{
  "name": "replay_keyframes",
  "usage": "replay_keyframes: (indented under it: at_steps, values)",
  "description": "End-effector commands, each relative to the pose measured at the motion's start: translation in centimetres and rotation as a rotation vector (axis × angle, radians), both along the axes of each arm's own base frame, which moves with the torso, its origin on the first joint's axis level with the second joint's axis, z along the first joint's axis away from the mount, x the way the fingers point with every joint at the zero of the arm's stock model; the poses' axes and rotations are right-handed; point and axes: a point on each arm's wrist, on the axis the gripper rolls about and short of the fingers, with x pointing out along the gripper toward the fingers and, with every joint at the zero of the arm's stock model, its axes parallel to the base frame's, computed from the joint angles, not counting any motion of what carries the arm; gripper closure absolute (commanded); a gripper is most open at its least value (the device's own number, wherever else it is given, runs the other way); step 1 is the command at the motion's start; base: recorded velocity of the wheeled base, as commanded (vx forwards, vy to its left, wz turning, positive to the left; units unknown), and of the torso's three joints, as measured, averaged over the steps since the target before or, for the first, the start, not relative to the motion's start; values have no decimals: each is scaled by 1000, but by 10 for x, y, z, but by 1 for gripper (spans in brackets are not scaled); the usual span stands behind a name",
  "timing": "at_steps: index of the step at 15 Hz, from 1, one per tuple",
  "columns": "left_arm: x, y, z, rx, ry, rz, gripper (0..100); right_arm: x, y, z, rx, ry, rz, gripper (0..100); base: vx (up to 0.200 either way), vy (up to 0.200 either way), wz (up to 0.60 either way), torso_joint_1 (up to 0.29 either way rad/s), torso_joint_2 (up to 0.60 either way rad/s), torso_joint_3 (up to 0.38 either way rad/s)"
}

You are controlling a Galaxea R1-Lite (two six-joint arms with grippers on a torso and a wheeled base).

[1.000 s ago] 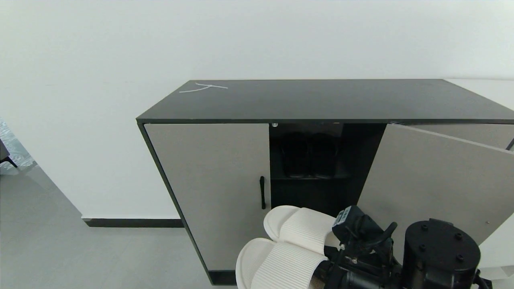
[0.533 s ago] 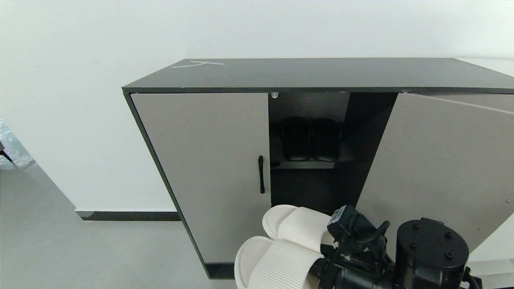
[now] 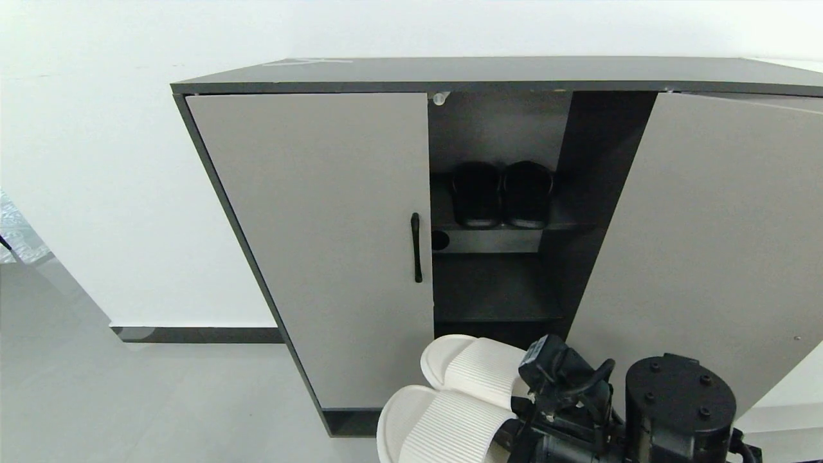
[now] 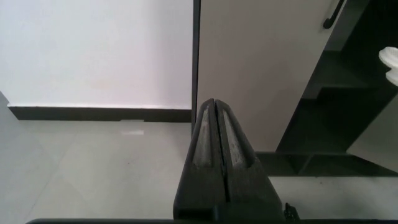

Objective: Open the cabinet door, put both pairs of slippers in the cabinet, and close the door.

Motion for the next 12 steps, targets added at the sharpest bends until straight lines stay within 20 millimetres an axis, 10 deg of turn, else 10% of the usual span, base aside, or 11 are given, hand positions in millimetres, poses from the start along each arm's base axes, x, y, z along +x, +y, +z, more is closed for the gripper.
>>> replay_keyframes:
  at_steps: [1,12]
  values:
    - [0,0,0,0,1,0,100,9,-3,-6,-13,13,-33,100,0,0,0,-12,76,41]
    - [0,0,0,1,1,2,100,92,9,-45,-21,0,-805,100,0,0,0,0,0,0]
